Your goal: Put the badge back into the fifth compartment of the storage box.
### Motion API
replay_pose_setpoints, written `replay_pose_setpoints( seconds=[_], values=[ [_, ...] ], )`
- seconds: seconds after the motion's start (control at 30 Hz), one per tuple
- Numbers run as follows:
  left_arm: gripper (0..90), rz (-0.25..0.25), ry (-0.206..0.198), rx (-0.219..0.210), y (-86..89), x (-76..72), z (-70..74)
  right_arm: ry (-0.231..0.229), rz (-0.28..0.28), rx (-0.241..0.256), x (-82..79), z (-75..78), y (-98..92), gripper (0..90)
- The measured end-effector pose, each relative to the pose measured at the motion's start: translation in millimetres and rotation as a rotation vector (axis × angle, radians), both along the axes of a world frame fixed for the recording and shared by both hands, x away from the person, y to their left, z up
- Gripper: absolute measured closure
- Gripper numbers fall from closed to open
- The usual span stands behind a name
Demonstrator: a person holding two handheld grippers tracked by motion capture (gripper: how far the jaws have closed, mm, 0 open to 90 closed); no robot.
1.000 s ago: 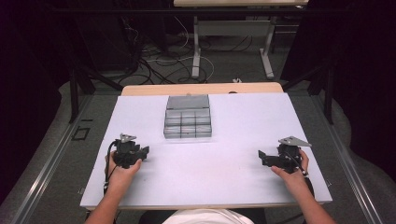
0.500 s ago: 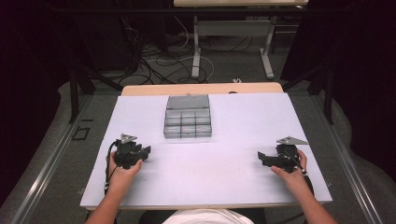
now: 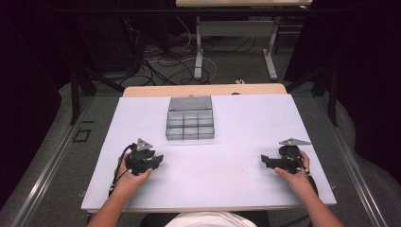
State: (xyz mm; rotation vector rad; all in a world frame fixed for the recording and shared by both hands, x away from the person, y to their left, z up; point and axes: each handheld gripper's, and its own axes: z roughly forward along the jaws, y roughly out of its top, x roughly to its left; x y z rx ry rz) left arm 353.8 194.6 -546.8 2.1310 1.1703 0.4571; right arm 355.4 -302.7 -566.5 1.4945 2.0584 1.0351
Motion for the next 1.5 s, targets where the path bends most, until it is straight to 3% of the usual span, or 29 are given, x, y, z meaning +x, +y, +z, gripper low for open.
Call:
replay_pose_setpoints(
  seconds=[0.17, 0.37, 0.4, 0.8, 1.1, 1.3, 1.5],
  values=[
    [57.5, 0.002, -0.004, -0.016, -0.2, -0.1, 0.4, 0.002, -0.005, -0.001, 0.5, 0.4, 1.4, 14.2],
    [57.7, 0.021, -0.003, -0.075, 1.5, -0.3, 6.2, -0.002, -0.019, 0.002, 1.1, 0.7, 1.8, 14.2],
    [57.7, 0.026, -0.024, -0.083, 1.0, 0.2, 6.2, -0.009, -0.023, 0.000, 1.2, 1.2, 1.1, 14.2],
    [57.8, 0.068, -0.012, -0.197, 2.4, 1.7, 19.5, -0.036, -0.046, 0.004, 1.1, 4.8, -1.1, 14.2],
    [57.8, 0.085, -0.018, -0.225, 1.2, 3.4, 27.1, -0.055, -0.050, 0.006, 0.6, 7.0, -0.1, 14.2],
    [57.8, 0.083, -0.013, -0.221, 4.3, 5.9, 32.1, -0.058, -0.053, 0.003, 0.5, 6.9, -0.1, 14.2],
    [57.8, 0.099, -0.008, -0.249, 3.0, 13.0, 40.4, -0.065, -0.067, 0.007, -1.0, 8.4, -0.9, 14.2]
  ],
)
